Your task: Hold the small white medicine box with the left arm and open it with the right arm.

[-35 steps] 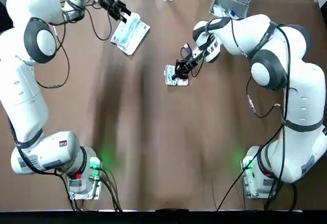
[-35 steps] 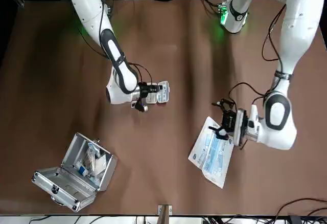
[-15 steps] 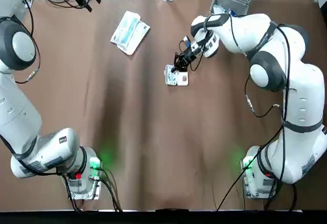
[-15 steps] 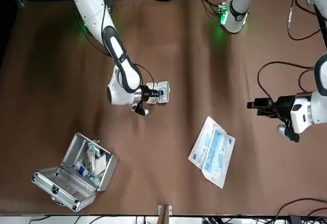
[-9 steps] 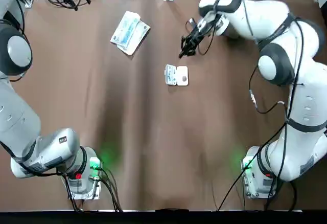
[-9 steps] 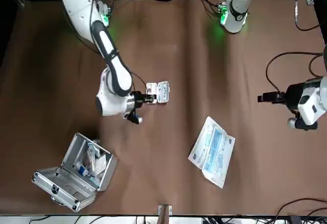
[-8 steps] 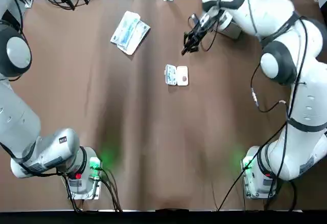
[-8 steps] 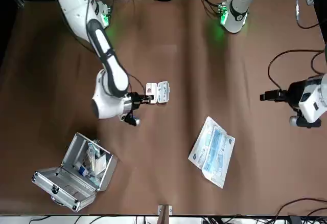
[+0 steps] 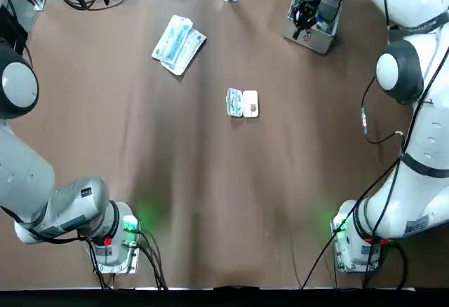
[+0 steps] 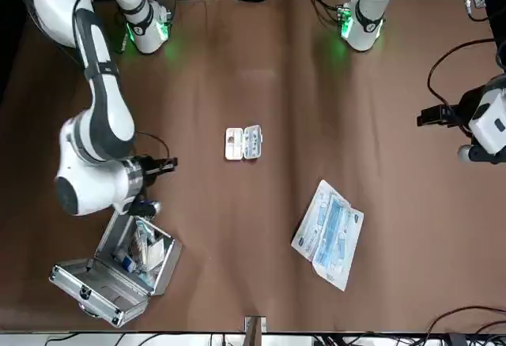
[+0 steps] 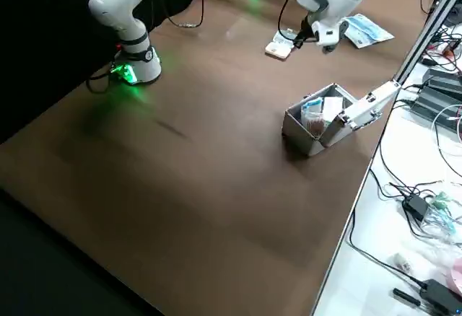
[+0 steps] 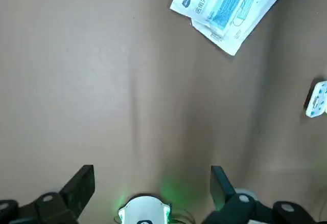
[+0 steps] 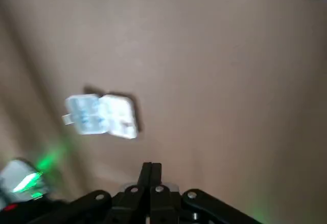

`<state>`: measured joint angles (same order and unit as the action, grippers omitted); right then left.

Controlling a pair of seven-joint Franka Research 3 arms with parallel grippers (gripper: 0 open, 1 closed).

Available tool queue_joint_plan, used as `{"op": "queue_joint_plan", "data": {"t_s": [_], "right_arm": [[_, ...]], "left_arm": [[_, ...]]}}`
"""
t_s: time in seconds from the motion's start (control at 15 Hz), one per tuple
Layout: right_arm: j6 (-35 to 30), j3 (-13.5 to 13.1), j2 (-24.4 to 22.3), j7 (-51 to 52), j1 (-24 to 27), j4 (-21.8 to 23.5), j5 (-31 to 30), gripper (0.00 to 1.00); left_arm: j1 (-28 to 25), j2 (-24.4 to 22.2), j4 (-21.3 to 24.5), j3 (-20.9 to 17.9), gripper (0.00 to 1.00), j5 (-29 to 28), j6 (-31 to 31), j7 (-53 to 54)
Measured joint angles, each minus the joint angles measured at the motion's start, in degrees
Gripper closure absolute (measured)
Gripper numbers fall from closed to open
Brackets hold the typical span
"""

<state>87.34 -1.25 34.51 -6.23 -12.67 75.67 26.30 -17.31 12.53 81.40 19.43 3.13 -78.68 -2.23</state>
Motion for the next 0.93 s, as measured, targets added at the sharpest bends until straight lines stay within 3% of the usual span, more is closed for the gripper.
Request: {"op": "queue_joint_plan", "data": {"t_s": [0.2,0.47,0.53,0.6,0.67,0.93], "right_arm": [[-2.4,-0.1,0.0,-0.1,0.9,-5.2,-8.9,0.99],[-4.7,-0.2,-0.1,-0.2,3.5,-9.1,-14.3,0.94],[-5.3,-0.3,-0.9,-0.2,4.7,-10.9,-15.9,0.81],[-5.5,-0.3,-1.6,-0.2,5.1,-11.4,-16.6,0.81],[-5.7,-0.3,-2.5,-0.2,5.5,-11.6,-17.3,0.75],[-6.4,-0.2,-5.3,-0.2,5.9,-11.7,-20.7,0.41]], "left_arm": [[-0.3,-1.9,-0.1,-0.1,0.00,-0.2,0.3,-0.2],[-0.5,-3.6,-0.2,-0.1,0.00,-0.2,0.6,-0.5],[-0.5,-3.7,-0.4,-0.1,0.00,-0.2,0.6,-0.4],[-0.5,-3.6,-0.3,-0.1,0.00,-0.2,0.6,-0.4],[-0.5,-3.6,-0.3,-0.1,0.00,-0.2,0.6,-0.4],[-0.3,-3.5,-0.3,0.1,0.00,-3.1,-0.4,-0.4]]}}
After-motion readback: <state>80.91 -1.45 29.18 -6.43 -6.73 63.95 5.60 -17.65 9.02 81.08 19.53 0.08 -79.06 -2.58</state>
